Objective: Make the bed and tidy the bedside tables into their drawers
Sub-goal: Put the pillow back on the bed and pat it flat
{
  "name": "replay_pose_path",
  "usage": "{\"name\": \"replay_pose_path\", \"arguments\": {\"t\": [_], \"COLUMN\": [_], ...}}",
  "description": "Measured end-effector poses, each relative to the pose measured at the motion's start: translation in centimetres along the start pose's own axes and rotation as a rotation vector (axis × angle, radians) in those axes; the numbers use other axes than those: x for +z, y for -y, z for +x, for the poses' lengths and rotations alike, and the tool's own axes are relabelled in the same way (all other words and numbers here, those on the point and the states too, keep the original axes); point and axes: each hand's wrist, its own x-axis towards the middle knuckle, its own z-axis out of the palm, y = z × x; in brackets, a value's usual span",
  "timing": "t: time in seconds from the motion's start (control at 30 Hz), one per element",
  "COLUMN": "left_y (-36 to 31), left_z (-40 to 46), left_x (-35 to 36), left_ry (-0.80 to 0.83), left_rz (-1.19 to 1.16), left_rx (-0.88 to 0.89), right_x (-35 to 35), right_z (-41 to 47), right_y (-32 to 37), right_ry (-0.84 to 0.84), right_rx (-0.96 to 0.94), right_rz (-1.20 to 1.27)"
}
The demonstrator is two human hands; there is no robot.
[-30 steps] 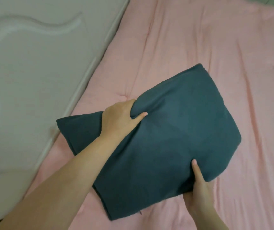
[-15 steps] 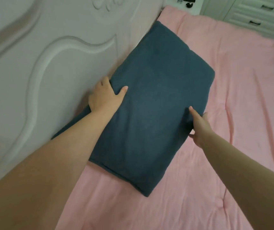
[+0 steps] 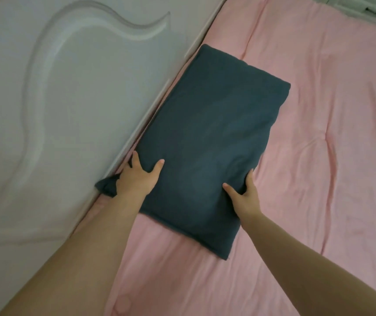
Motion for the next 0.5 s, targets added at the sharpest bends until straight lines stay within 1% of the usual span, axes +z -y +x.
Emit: {"name": "replay_pose_path", "arguments": {"t": [0.07, 0.17, 0.27, 0.3, 0.37, 0.43, 0.47, 0.5], "left_y": [0.5, 1.0, 1.1, 1.1, 1.4, 1.7, 1.9, 2.3], "left_z": [-0.6, -2.0, -2.6, -2.8, -3.7, -5.4, -6.6, -7.6], "left_x": [1.0, 2.7, 3.0, 3.0, 3.3, 4.4, 5.3, 6.2], "left_ry": [0.006, -0.005, -0.025, -0.057, -0.214, -0.382, -0.415, -0.411], "left_rz": [-0.044, 0.006, 0.038, 0.071, 0.181, 0.271, 0.291, 0.298], "left_rx": [-0.046, -0.064, -0.072, -0.057, 0.035, 0.201, 0.272, 0.318], "right_x": [-0.1, -0.6, -0.8, -0.6, 0.2, 0.9, 1.3, 1.8], "right_z": [0.2, 0.9, 1.0, 0.6, -0.7, -2.4, -3.4, -4.2], "right_y": [0.7, 1.2, 0.7, 0.4, -0.7, -1.8, -2.4, -3.0], "right_ry": [-0.032, -0.018, 0.049, 0.052, 0.039, 0.047, 0.061, 0.065], "right_rx": [-0.058, -0.057, 0.059, 0.097, 0.124, 0.136, 0.145, 0.144], "right_rz": [-0.024, -0.086, -0.141, -0.174, -0.266, -0.352, -0.382, -0.407]}}
